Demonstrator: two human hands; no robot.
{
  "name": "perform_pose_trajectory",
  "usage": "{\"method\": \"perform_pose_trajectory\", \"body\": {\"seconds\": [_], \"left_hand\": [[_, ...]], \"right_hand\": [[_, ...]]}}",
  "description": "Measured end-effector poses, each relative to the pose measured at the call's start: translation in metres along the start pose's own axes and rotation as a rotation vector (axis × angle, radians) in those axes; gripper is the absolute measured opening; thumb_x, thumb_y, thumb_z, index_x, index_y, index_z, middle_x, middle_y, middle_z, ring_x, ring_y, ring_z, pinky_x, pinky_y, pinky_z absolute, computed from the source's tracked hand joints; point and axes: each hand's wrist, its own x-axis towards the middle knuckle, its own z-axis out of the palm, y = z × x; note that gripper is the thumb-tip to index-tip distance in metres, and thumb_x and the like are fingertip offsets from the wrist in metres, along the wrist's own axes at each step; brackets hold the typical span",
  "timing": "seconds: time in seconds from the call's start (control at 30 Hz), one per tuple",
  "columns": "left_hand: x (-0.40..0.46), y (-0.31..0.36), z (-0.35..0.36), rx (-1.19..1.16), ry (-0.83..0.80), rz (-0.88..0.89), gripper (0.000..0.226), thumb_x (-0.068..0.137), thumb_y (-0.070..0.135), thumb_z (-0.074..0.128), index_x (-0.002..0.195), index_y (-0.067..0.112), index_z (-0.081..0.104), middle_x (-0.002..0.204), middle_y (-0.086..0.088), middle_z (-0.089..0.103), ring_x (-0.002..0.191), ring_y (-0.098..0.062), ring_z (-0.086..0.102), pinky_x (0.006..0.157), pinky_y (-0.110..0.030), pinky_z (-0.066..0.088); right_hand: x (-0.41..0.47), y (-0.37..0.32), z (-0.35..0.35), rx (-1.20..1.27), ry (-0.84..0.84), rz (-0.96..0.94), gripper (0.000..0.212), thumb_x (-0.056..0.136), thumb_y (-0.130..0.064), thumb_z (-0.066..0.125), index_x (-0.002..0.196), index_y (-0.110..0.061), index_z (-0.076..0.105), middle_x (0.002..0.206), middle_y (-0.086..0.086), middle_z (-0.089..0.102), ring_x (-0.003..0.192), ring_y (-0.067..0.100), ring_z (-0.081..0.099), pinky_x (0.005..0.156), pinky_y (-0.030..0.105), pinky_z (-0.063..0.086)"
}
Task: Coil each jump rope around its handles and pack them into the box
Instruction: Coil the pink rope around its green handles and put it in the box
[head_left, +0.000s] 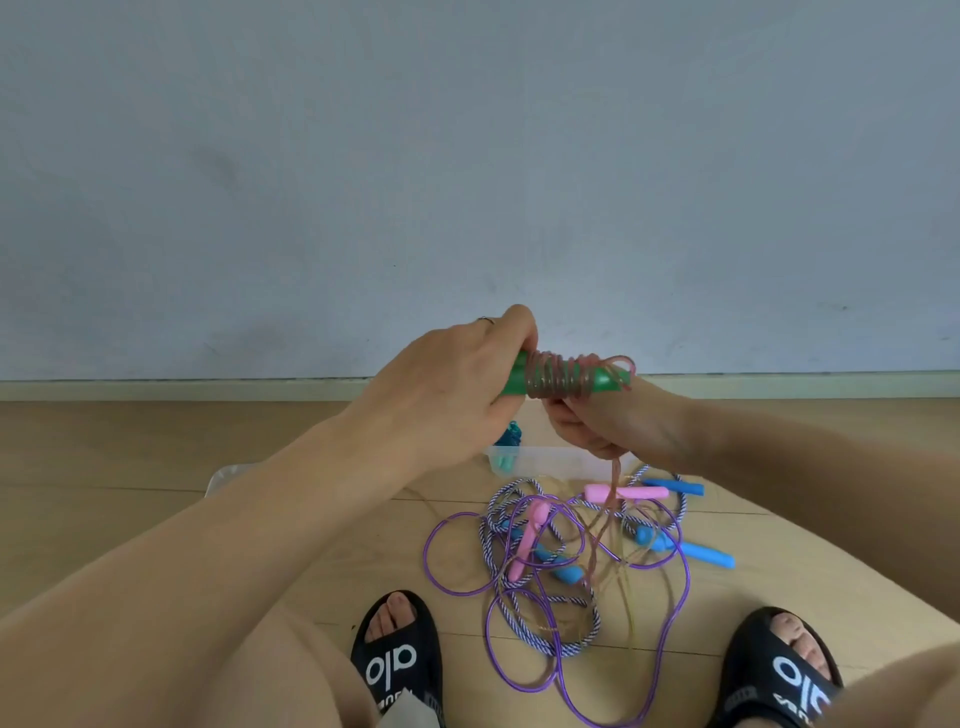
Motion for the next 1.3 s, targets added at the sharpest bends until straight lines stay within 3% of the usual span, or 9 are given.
{"method": "perform_pose_trajectory", "body": {"seconds": [0.1, 0.23, 0.37, 0.5, 0.6, 0.73, 0.87, 1.07, 1.3], "left_hand": [[0.006, -0.010, 0.003, 0.067, 0.022, -0.135, 0.014, 0.093, 0.019, 0.051, 0.103, 0.013, 0.044, 0.077, -0.002, 0.051, 0.068, -0.028, 0.050, 0.058, -0.040, 0.040], [0.011, -0.034, 0.014, 0.370, -0.037, -0.238, 0.014, 0.092, 0.007, 0.053, 0.092, 0.011, 0.039, 0.067, -0.003, 0.046, 0.051, -0.019, 0.045, 0.043, -0.032, 0.032], [0.008, -0.037, 0.023, 0.479, -0.092, -0.191, 0.030, 0.079, -0.009, 0.054, 0.085, 0.011, 0.033, 0.062, -0.002, 0.034, 0.046, -0.016, 0.031, 0.042, -0.029, 0.018], [0.006, -0.027, 0.025, 0.507, -0.104, -0.033, 0.043, 0.050, -0.009, 0.076, 0.068, 0.010, 0.043, 0.047, 0.000, 0.026, 0.036, -0.016, 0.011, 0.047, -0.018, -0.002], [0.005, -0.026, 0.030, 0.556, -0.089, 0.015, 0.040, 0.040, -0.011, 0.078, 0.070, 0.004, 0.058, 0.046, -0.004, 0.041, 0.037, -0.019, 0.017, 0.048, -0.017, -0.002], [0.001, -0.012, 0.024, 0.517, -0.104, 0.022, 0.042, 0.042, -0.013, 0.075, 0.072, 0.005, 0.052, 0.049, -0.004, 0.033, 0.038, -0.018, 0.015, 0.048, -0.020, -0.006], [0.000, -0.004, 0.026, 0.509, -0.124, 0.058, 0.049, 0.064, -0.007, 0.066, 0.081, 0.014, 0.026, 0.058, 0.004, 0.012, 0.043, -0.012, 0.009, 0.043, -0.028, 0.001], [0.005, -0.001, 0.028, 0.504, -0.249, 0.016, 0.020, 0.093, -0.001, 0.041, 0.097, 0.015, 0.030, 0.068, -0.001, 0.024, 0.067, -0.023, 0.039, 0.058, -0.032, 0.030], [0.001, 0.000, 0.025, 0.383, -0.128, 0.115, 0.036, 0.055, -0.005, 0.077, 0.079, 0.005, 0.053, 0.054, -0.004, 0.037, 0.040, -0.022, 0.026, 0.040, -0.022, 0.004]], "right_hand": [[-0.002, 0.001, 0.017, 0.035, 0.032, 0.099, 0.049, 0.101, -0.034, 0.034, 0.054, -0.021, 0.029, 0.044, -0.004, 0.027, 0.034, 0.011, 0.019, 0.042, 0.016, 0.014], [-0.020, -0.009, 0.035, 0.114, 0.035, 0.060, 0.050, 0.103, -0.035, 0.034, 0.055, -0.021, 0.028, 0.045, -0.004, 0.025, 0.034, 0.012, 0.021, 0.039, 0.016, 0.015], [-0.029, -0.024, 0.030, -0.349, 0.212, -0.145, 0.053, 0.102, -0.042, 0.033, 0.056, -0.015, 0.036, 0.051, -0.003, 0.040, 0.053, 0.019, 0.038, 0.050, 0.031, 0.031], [-0.031, -0.035, 0.008, -0.445, 0.308, -0.302, 0.051, 0.098, -0.039, 0.045, 0.056, -0.013, 0.031, 0.044, -0.005, 0.034, 0.046, 0.014, 0.030, 0.046, 0.023, 0.033], [-0.026, -0.042, -0.012, -0.412, 0.327, -0.380, 0.052, 0.098, -0.038, 0.050, 0.056, -0.014, 0.030, 0.044, -0.005, 0.028, 0.050, 0.015, 0.026, 0.052, 0.036, 0.043], [-0.022, -0.052, -0.024, -0.414, 0.283, -0.432, 0.054, 0.095, -0.044, 0.055, 0.059, -0.011, 0.033, 0.058, 0.006, 0.029, 0.053, 0.014, 0.025, 0.053, 0.030, 0.024], [-0.016, -0.055, -0.034, -0.403, 0.242, -0.403, 0.054, 0.093, -0.047, 0.057, 0.058, -0.008, 0.043, 0.053, 0.005, 0.037, 0.048, 0.015, 0.030, 0.045, 0.020, 0.030], [-0.024, -0.058, -0.026, -0.479, 0.189, -0.500, 0.055, 0.094, -0.045, 0.057, 0.058, -0.009, 0.035, 0.053, 0.002, 0.027, 0.049, 0.012, 0.023, 0.045, 0.022, 0.021], [0.001, -0.046, -0.036, -0.425, 0.149, -0.359, 0.055, 0.091, -0.048, 0.060, 0.055, -0.010, 0.043, 0.048, -0.002, 0.038, 0.047, 0.014, 0.031, 0.047, 0.023, 0.030]]}}
